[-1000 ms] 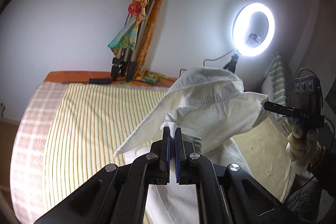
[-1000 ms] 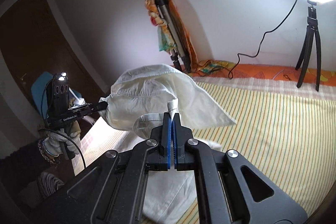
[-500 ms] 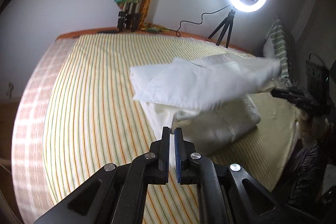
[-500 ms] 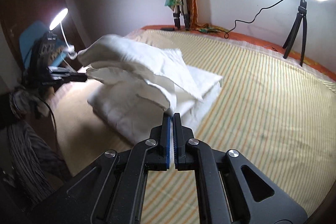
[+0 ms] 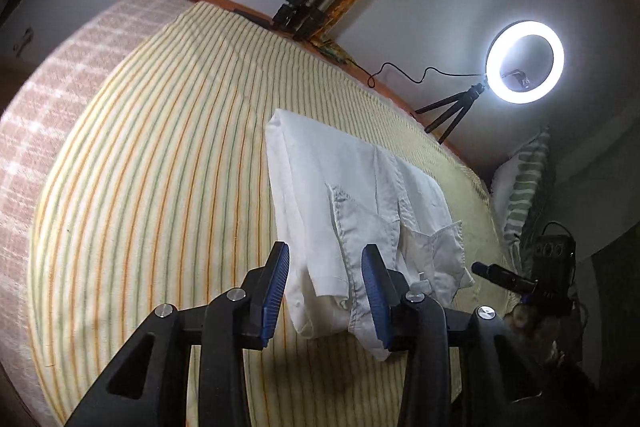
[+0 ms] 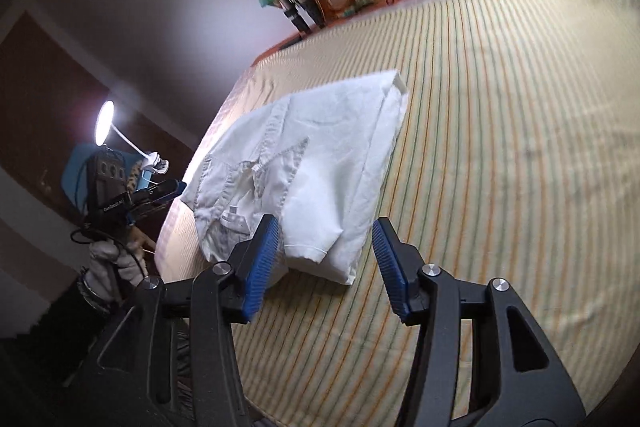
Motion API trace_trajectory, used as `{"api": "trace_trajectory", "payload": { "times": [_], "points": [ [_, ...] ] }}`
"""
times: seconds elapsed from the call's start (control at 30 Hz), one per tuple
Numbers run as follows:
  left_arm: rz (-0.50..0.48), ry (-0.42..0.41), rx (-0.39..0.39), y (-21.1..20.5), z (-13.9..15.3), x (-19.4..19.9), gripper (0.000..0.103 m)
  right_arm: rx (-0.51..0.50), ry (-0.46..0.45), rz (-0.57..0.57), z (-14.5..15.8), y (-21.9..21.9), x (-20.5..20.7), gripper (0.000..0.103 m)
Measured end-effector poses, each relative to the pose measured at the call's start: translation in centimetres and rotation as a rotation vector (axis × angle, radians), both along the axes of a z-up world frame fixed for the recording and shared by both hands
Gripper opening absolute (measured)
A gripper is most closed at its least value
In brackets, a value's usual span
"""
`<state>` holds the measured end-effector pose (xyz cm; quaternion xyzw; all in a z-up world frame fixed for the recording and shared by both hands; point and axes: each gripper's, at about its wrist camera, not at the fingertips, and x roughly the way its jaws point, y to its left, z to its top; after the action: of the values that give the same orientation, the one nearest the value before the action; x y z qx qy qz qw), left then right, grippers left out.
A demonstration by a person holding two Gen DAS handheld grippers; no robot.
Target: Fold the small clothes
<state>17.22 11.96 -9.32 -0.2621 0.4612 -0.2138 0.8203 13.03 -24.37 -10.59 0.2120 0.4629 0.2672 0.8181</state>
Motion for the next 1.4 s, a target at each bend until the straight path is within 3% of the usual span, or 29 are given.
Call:
{"api": "trace_trajectory", "payload": {
  "times": [0.03,0.13,0.17,0.2,0.3,0.33,0.4,0.47,0.53,0.7,0.83,0.93,0.97,1.03,1.2,1.4],
  "points": [
    [0.006,0.011,-0.007,-0.1,-0.4,0.2,0.024,0.021,0.024,0.008,-0.6,0.2,0.3,0.045],
    [-0.004,0.043,-0.044,-0.5,-1.2,0.7,0.001,0.065,0.070,0.026,-1.8,0.7,0.8,0.020],
    [-0.006,0.041,-0.038,-0.7,-1.2,0.7,0.001,0.071,0.073,0.033,-2.0,0.9,0.9,0.010],
    [-0.008,0.037,-0.043,-0.8,-0.9,0.7,0.000,0.073,0.065,0.032,-1.8,1.1,1.0,0.007],
    [0.001,0.033,-0.145,-0.4,-0.1,0.5,0.000,0.111,0.025,0.045,-0.4,1.0,0.7,0.003],
    [-0.002,0.029,-0.152,-0.3,0.0,0.3,0.000,0.108,-0.001,0.051,0.2,0.9,0.5,0.003],
    [-0.008,0.044,-0.077,-0.5,-0.6,0.2,0.000,0.075,-0.027,0.049,0.6,0.6,0.3,0.003],
    [-0.010,0.094,-0.003,-0.6,-2.5,0.1,0.000,0.058,-0.002,0.047,-0.2,0.6,0.6,0.003],
    [-0.003,0.135,0.009,-0.6,-4.1,-0.2,0.000,0.003,0.030,0.046,-1.5,1.1,0.6,0.002],
    [-0.041,0.070,0.117,-1.5,-2.9,-0.9,0.000,-0.096,0.040,0.061,-1.9,1.6,0.4,0.002],
    [-0.038,0.057,0.202,-1.3,-2.0,-1.5,0.004,-0.130,-0.013,0.080,0.4,1.8,-0.3,0.003],
    [-0.018,-0.028,0.253,-1.0,0.6,-1.9,0.009,-0.231,-0.139,0.071,3.0,2.4,-0.8,0.008],
    [-0.014,-0.061,0.262,-1.0,1.5,-1.8,0.012,-0.236,-0.171,0.061,3.8,2.5,-0.6,0.015],
    [0.001,-0.115,0.273,-1.0,3.2,-1.5,0.018,-0.207,-0.204,0.040,4.3,2.7,0.2,0.017],
    [-0.017,-0.162,0.264,-3.2,4.5,2.1,0.030,-0.272,-0.261,0.053,4.6,5.8,3.9,0.017],
    [-0.072,-0.179,0.348,-7.3,2.7,7.4,0.030,-0.321,-0.256,0.108,3.6,9.2,8.8,0.028]
  ]
}}
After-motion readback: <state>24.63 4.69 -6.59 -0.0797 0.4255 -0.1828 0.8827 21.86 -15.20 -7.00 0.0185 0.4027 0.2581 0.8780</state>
